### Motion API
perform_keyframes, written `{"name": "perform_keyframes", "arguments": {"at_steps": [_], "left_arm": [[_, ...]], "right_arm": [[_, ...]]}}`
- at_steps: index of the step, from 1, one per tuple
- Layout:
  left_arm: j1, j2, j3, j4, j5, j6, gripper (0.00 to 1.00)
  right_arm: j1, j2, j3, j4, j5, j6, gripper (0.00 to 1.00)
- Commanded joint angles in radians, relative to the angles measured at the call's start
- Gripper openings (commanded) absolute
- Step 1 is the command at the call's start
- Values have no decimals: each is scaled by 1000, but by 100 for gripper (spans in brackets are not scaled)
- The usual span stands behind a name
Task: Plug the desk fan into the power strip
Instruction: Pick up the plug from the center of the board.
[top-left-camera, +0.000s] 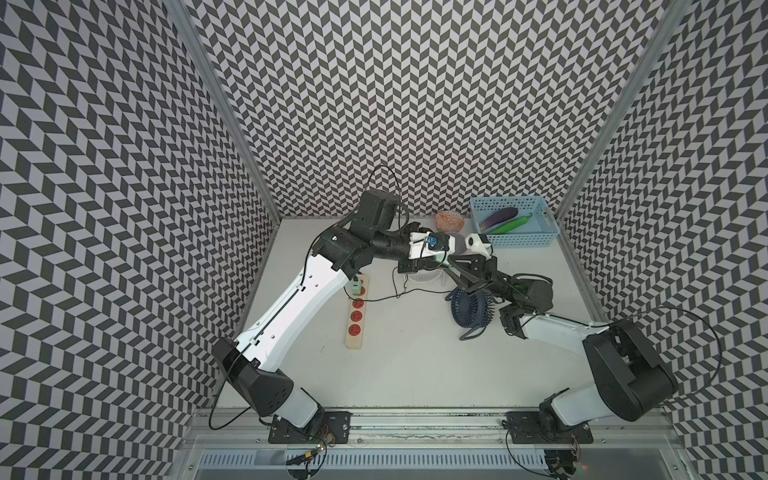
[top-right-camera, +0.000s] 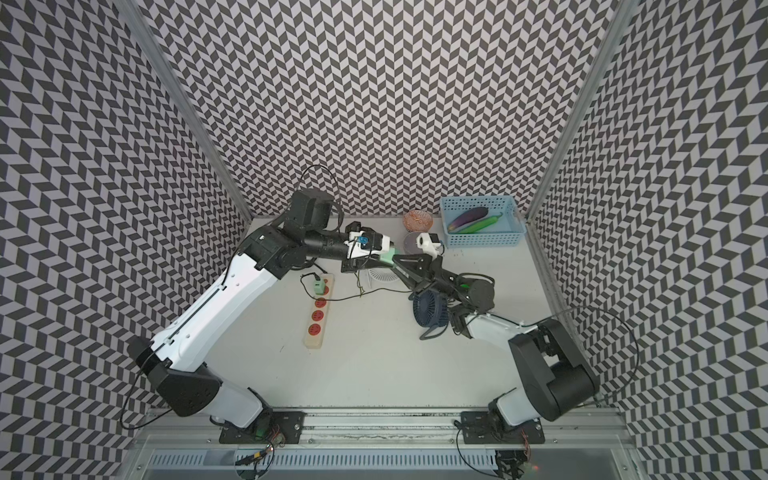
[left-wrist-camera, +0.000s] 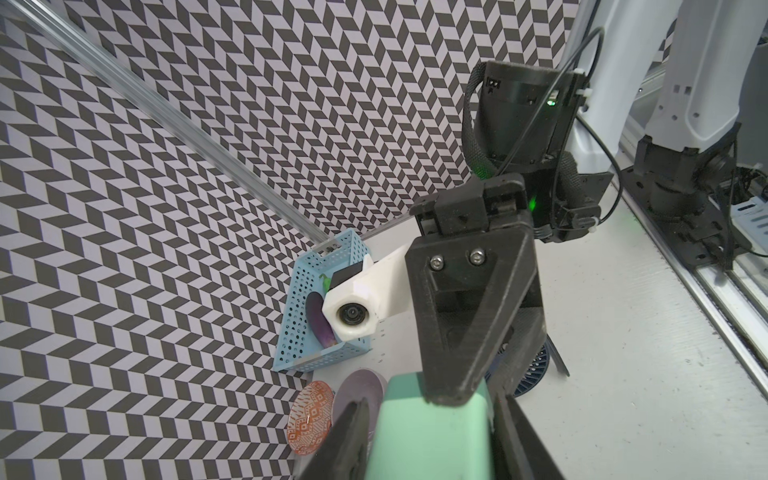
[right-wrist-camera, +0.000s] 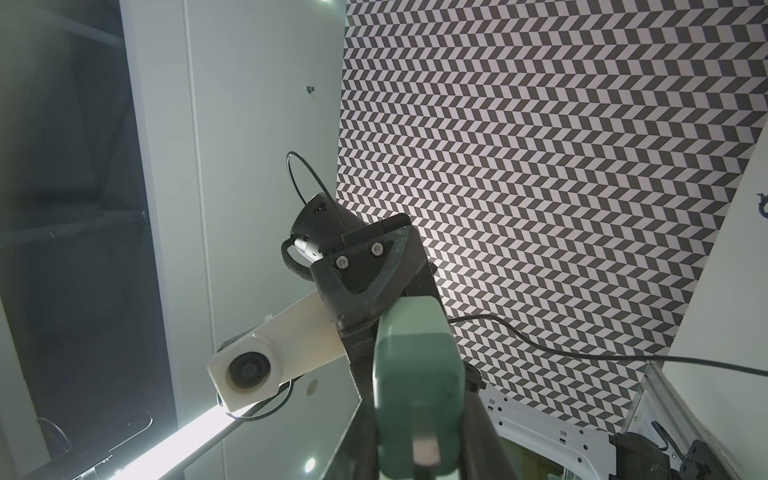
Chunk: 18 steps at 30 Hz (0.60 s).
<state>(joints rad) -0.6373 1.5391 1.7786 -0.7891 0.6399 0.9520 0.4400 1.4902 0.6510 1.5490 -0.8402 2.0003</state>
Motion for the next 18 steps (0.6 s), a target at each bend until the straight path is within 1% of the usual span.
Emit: {"name": "perform_keyframes", "arguments": {"at_steps": [1,5,6,8,10,13,16,18], "left_arm": [[5,-14,-13,12,-57,0,42],[5,-20,-10,18,-68,-15,40],[5,-19,-17,24,-75,-16,43],[5,-22,-32,39,-92,-23,55],[5,-23,-28,43,-98,-32,57],[5,-28,-26,44,-97,-41,53],[5,-24,-27,43,-91,-37,43],[5,-26,-15,42,-79,-47,40]], "right_arm": [[9,-50,28,211,-22,-22,0],[7,-58,34,208,-33,-28,0],[7,-60,36,201,-38,-37,0],[7,-70,33,175,-39,-55,0],[7,-74,32,162,-38,-60,0],[7,-75,36,166,-50,-60,0],[8,-77,28,157,-43,-66,0],[9,-77,27,158,-42,-61,0]]}}
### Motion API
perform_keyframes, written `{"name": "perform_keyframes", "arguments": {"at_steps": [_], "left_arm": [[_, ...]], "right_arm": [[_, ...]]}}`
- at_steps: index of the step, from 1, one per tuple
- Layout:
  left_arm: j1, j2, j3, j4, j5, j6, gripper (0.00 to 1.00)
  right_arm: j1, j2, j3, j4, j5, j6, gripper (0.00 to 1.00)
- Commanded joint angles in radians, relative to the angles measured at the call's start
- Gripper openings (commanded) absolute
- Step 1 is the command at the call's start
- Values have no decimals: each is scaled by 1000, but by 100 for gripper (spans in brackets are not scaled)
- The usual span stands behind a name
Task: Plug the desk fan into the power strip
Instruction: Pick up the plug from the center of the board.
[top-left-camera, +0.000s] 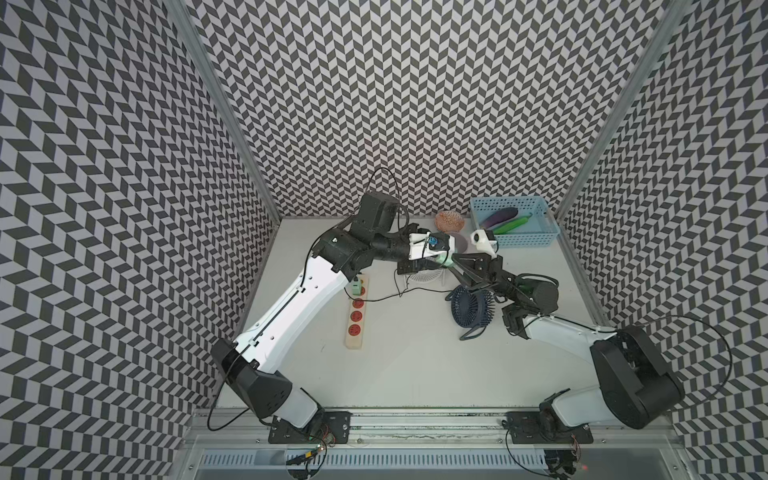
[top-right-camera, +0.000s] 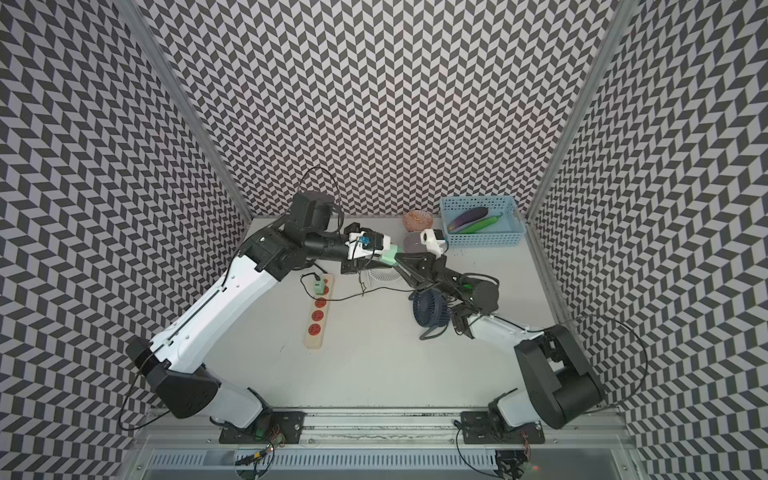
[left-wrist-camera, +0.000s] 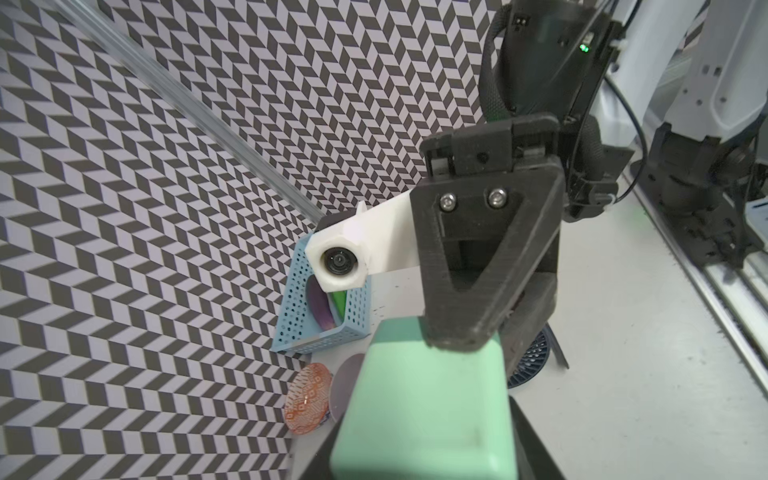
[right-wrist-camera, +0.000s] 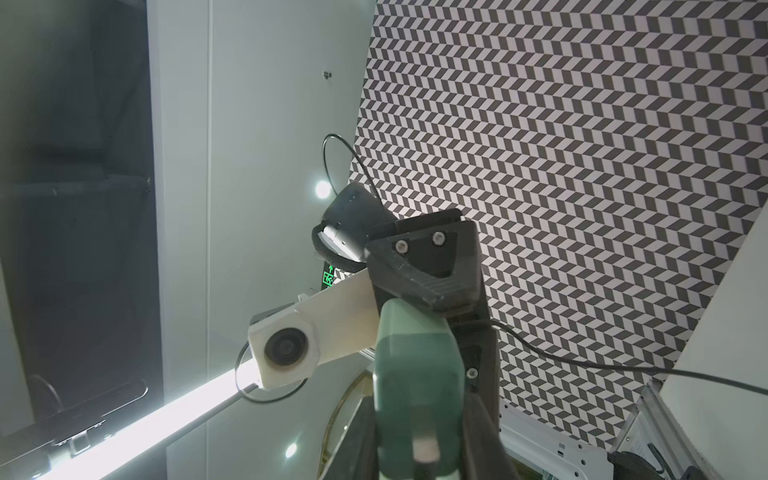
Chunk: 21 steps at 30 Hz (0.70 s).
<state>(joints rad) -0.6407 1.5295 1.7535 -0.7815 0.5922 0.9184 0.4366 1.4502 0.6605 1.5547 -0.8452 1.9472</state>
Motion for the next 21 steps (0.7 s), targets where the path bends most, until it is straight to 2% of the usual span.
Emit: {"name": "perform_keyframes", "arguments": {"at_steps": [1,4,5,10,15,19,21], "left_arm": [[9,-17,18,30,-21,-14,41],[8,-12,33,18,19,-13,54],[9,-10,34,18,30,-12,55],[4,-1,62,11,45,-19,56],[2,10,70,10,53,-18,53],[2,15,70,9,65,-18,64],[2,18,69,9,67,-17,65]], "right_arm": [[12,-36,21,154,-40,-8,0],[12,-31,19,152,-45,-12,0],[12,-29,15,152,-39,-11,0],[13,-23,16,175,-40,8,0],[13,-24,4,174,-37,10,0],[12,-18,-4,185,-37,11,0],[13,-15,-6,188,-29,14,0]]}}
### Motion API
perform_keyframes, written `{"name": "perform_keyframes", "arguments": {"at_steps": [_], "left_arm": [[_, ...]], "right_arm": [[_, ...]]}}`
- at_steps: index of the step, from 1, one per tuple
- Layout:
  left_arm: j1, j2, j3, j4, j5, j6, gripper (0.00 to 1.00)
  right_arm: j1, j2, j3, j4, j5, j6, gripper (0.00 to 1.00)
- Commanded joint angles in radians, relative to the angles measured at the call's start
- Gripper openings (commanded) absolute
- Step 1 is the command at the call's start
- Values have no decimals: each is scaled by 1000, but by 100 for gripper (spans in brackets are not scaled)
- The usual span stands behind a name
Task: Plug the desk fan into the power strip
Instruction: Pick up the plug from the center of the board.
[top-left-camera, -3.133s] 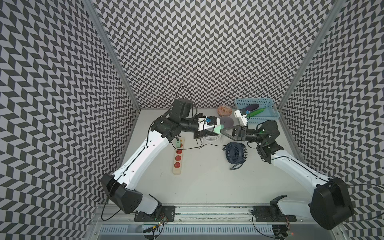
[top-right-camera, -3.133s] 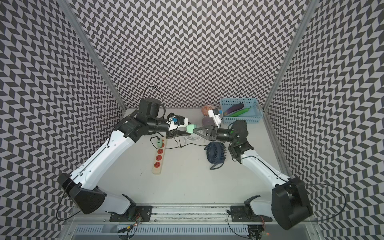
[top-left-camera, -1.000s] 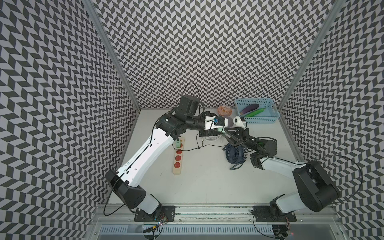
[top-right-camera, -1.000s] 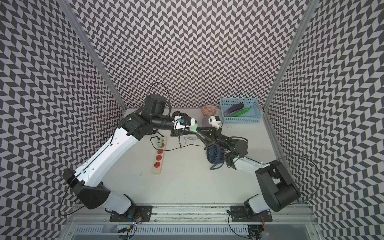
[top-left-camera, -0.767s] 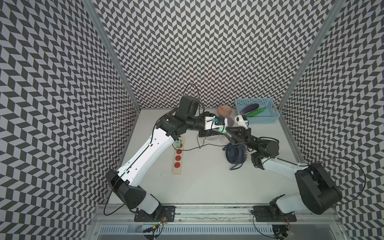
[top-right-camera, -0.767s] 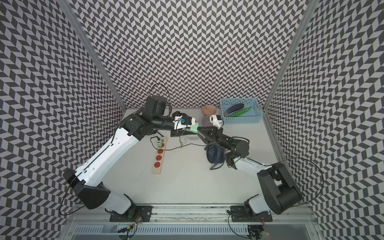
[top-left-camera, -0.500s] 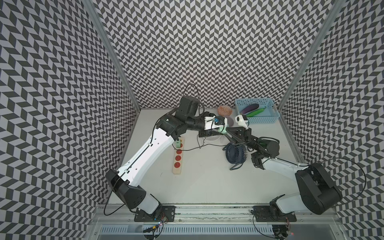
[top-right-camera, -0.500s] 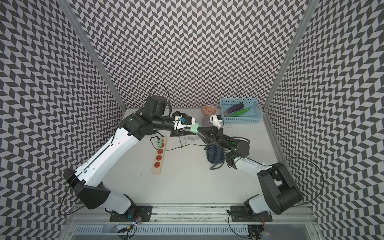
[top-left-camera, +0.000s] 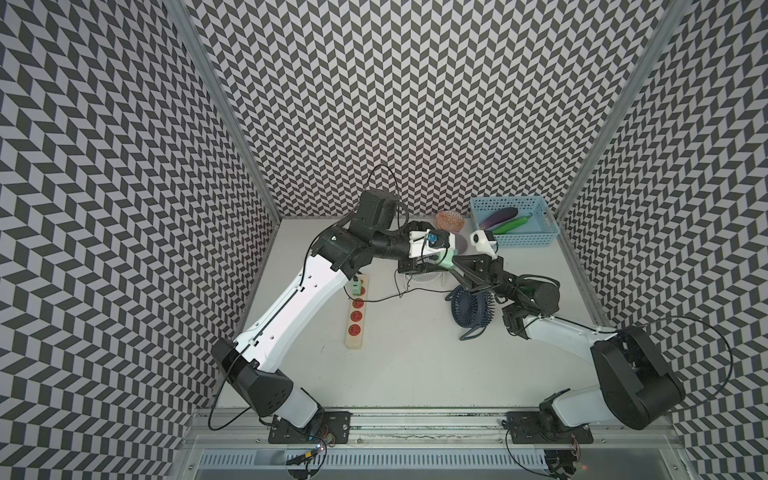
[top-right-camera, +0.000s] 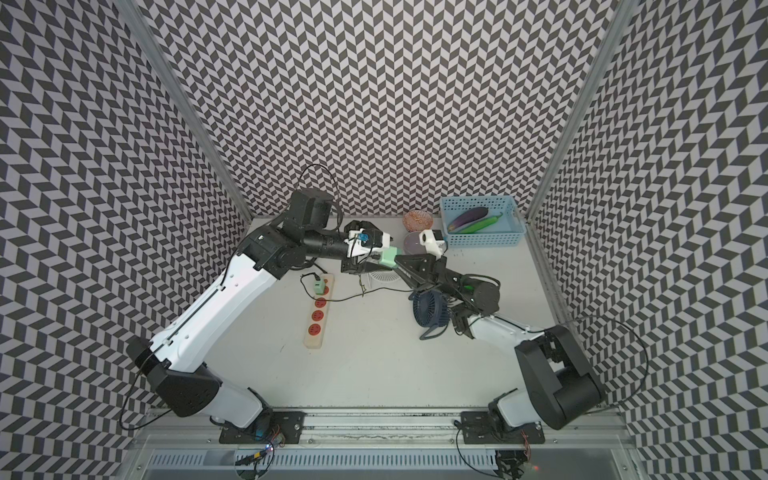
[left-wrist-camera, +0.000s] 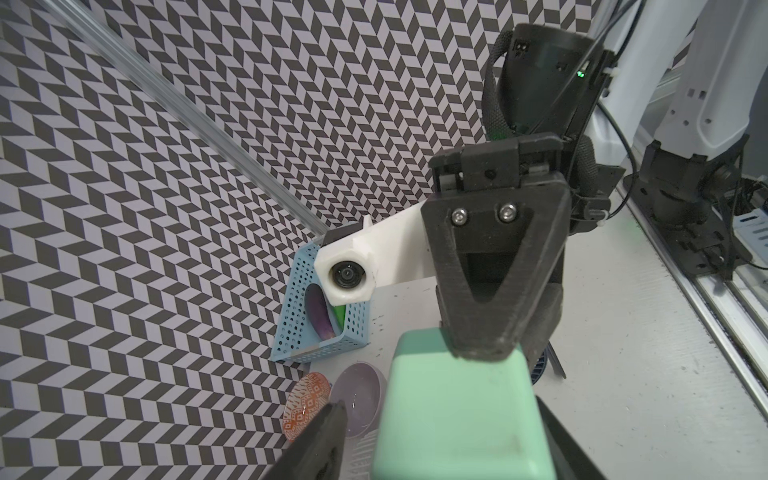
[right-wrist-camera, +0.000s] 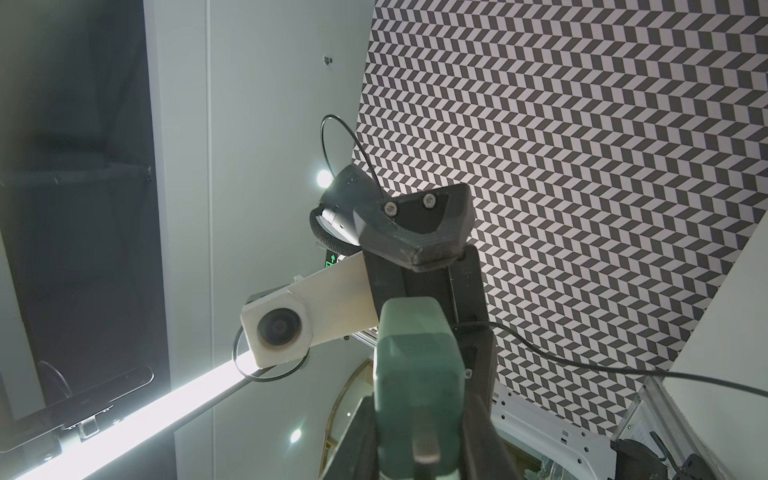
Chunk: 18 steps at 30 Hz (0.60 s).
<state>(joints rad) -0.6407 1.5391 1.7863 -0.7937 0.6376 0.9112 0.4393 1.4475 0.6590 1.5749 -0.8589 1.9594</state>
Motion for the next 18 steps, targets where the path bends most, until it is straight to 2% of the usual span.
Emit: {"name": "perform_keyframes", "arguments": {"at_steps": [1,6,8,10,13,18], "left_arm": [[3,7,38,21,21,-13,64],[3,7,26,18,21,-5,51],[3,6,29,18,20,-10,49],[3,4,41,10,32,-19,51],[3,6,47,-2,61,-20,64],[3,6,57,-16,64,-17,67]], "right_arm": [[10,-10,-3,172,-16,8,0],[10,-4,2,184,-18,12,0],[10,-2,1,184,-16,13,0],[10,3,-3,194,-17,16,0],[10,10,-14,204,-12,17,0],[10,15,-11,221,-8,29,0]]}}
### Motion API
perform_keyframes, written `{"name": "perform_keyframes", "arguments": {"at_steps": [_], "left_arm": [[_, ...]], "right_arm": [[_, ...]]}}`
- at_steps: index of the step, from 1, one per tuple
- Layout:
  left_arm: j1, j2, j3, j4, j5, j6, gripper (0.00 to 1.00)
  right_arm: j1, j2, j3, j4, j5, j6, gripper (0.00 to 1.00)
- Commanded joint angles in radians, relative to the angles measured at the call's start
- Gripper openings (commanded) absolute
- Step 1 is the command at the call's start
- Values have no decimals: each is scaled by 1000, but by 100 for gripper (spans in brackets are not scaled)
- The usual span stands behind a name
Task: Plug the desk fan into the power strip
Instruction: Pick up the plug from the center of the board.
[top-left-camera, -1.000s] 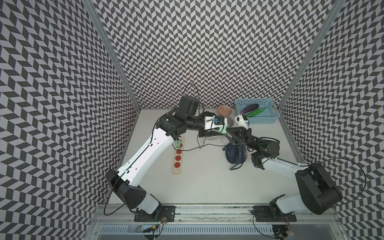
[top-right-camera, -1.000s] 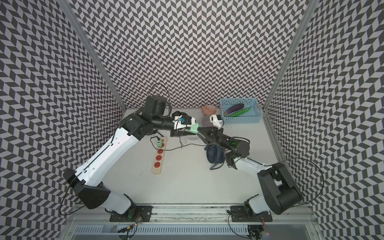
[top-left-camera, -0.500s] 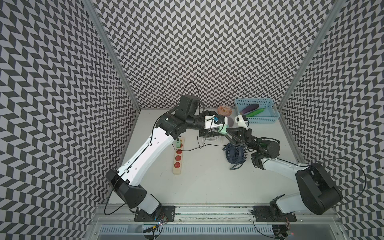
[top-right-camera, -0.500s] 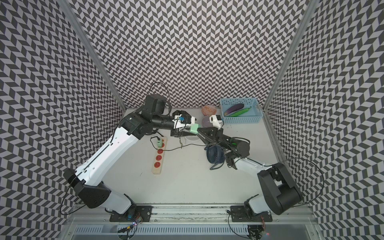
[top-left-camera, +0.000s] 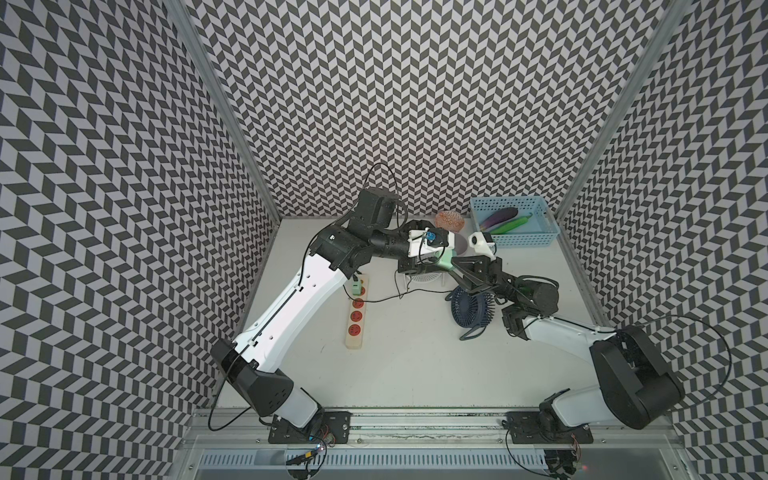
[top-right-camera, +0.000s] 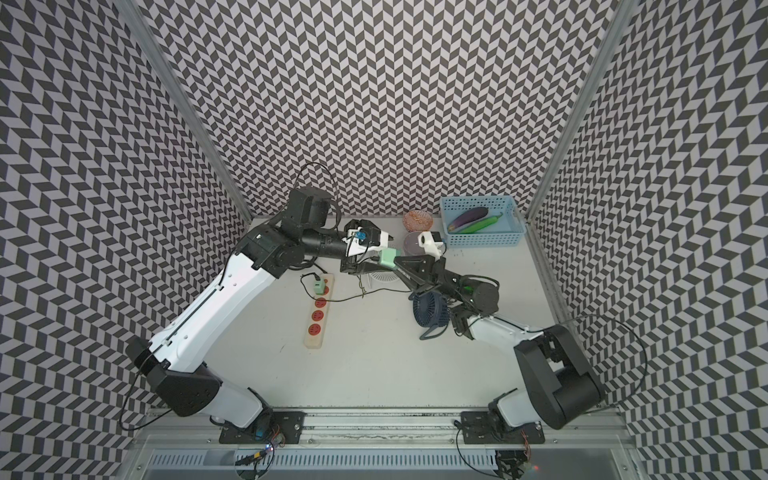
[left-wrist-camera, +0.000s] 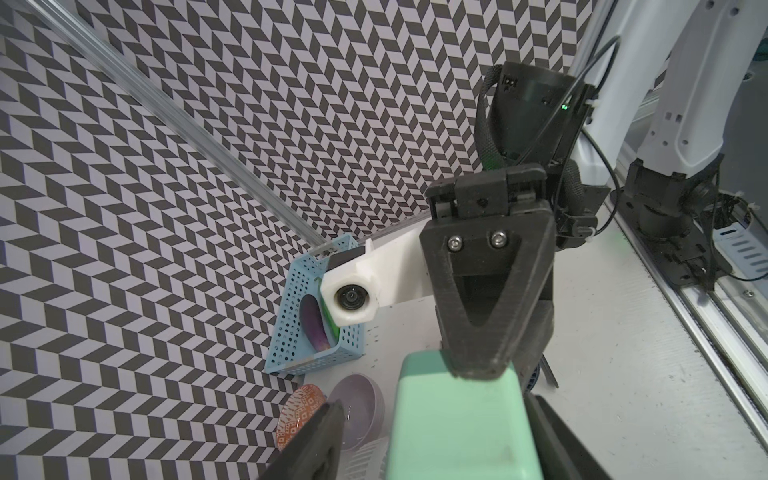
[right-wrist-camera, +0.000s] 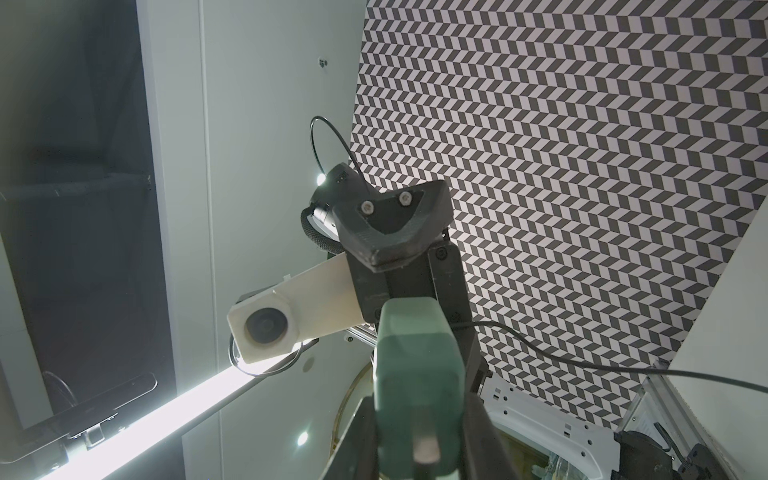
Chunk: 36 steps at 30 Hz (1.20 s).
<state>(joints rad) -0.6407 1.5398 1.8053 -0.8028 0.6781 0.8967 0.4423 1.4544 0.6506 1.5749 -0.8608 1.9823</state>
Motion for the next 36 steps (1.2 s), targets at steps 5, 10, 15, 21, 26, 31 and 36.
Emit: {"name": "perform_keyframes", "arguments": {"at_steps": [5,10,15,21,26,31,36], "left_arm": [[3,1,14,-5,6,11,58],[3,0,0,-3,-5,15,41],[3,-6,-1,-8,-16,14,18],[15,-21,-6,-16,-44,18,0],[77,-39,-41,-12,-45,28,0],[147,-68,-93,-9,-54,50,0],[199,-97,-145,5,-82,70,0]], "right_arm": [[6,3,-2,214,-3,4,0],[7,0,3,213,-9,-2,0],[7,-3,7,211,-12,-3,0],[0,1,-11,186,-10,-17,29],[-13,-35,-8,75,-34,-79,60],[-32,-108,24,-162,-82,-228,79],[-56,-169,48,-402,-104,-383,92]]}}
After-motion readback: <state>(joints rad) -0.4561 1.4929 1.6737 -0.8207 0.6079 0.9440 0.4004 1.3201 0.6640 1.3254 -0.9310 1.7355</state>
